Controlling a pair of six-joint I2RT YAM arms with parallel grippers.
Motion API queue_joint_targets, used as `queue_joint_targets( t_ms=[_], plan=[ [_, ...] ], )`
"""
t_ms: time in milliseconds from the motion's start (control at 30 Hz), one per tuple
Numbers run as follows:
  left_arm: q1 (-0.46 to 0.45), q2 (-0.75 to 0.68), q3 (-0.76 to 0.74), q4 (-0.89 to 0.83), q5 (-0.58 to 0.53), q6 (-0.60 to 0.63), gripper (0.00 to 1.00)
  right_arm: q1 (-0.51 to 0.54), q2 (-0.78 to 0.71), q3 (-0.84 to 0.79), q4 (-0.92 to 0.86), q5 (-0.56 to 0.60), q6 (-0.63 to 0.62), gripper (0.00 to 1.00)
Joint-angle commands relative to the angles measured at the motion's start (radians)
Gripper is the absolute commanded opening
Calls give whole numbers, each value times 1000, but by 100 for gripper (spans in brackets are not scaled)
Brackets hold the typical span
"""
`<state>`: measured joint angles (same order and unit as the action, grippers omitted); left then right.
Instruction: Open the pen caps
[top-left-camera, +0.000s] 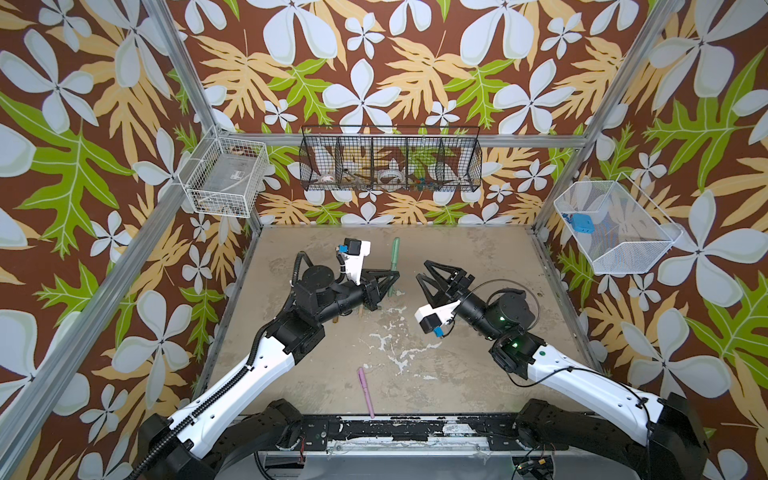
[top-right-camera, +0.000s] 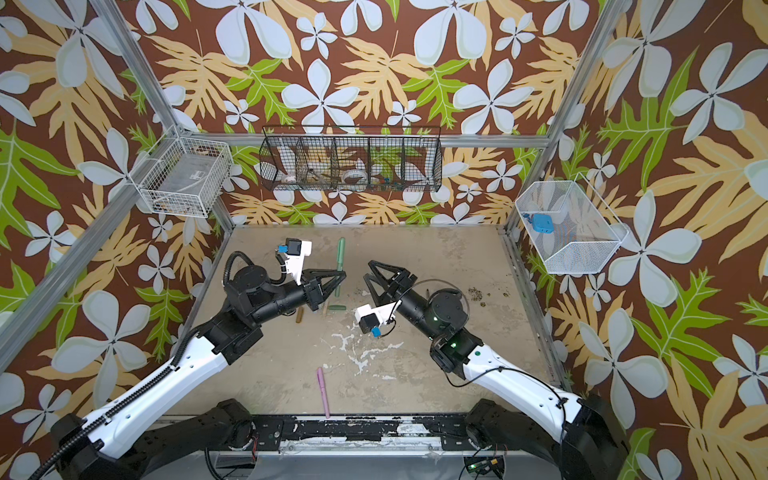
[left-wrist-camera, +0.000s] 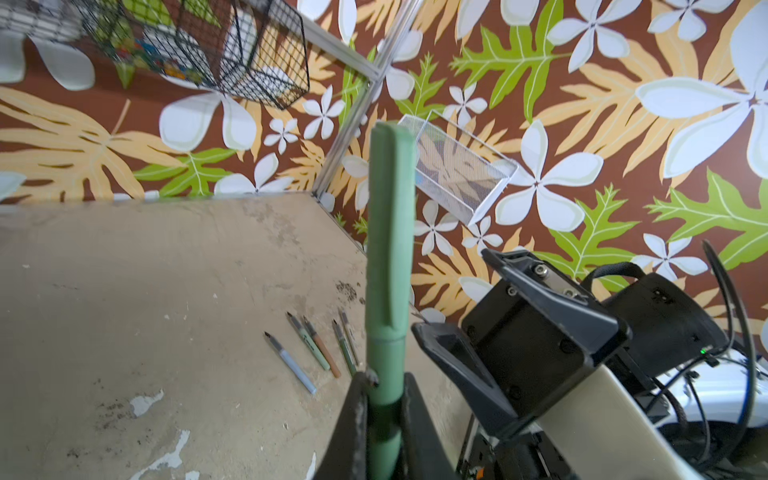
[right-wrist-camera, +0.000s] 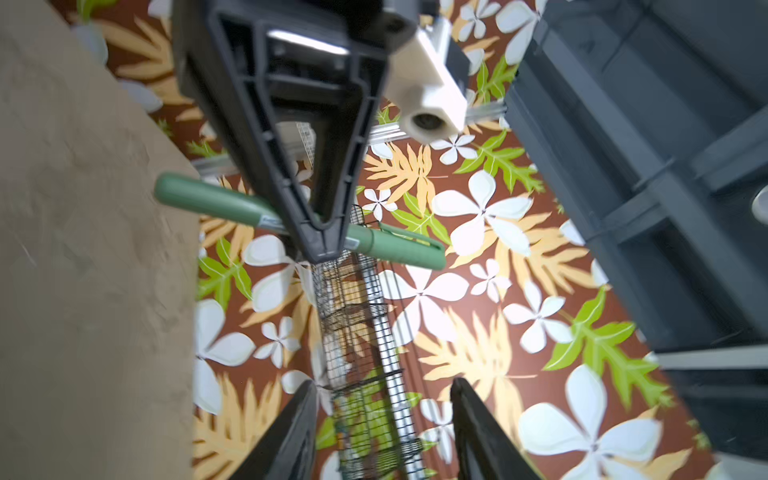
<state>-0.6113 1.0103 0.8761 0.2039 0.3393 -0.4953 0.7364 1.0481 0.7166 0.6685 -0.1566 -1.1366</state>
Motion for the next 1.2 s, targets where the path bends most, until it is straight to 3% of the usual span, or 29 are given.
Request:
queue_joint_targets(
  t_ms=[0, 233, 333, 400, 500, 733, 900, 1167],
  plan=[
    [2, -26, -49, 204, -97, -14, 0, 0, -8, 81, -185, 43, 567, 52],
    [2, -27, -165, 387, -117, 12, 0, -4, 46, 93, -398, -146, 1031, 52],
    [2, -27, -258, 515, -131, 7, 0, -70, 103, 96, -444, -371, 1184, 47],
    [2, -28, -335, 629, -138, -1, 0, -140, 135, 58, -363, -542, 1290, 43],
    [2, -17, -391, 676, -142, 14, 0, -199, 163, -4, -208, -673, 1413, 40],
    [2, 54, -476, 815, -66, 23, 0, -203, 215, -51, -127, -706, 1461, 43],
    [2, 83, -535, 923, -7, 4, 0, -201, 240, -82, -30, -755, 1529, 36],
    [-5, 159, -528, 987, 90, 4, 0, -167, 281, -90, 36, -774, 1563, 39]
  ],
)
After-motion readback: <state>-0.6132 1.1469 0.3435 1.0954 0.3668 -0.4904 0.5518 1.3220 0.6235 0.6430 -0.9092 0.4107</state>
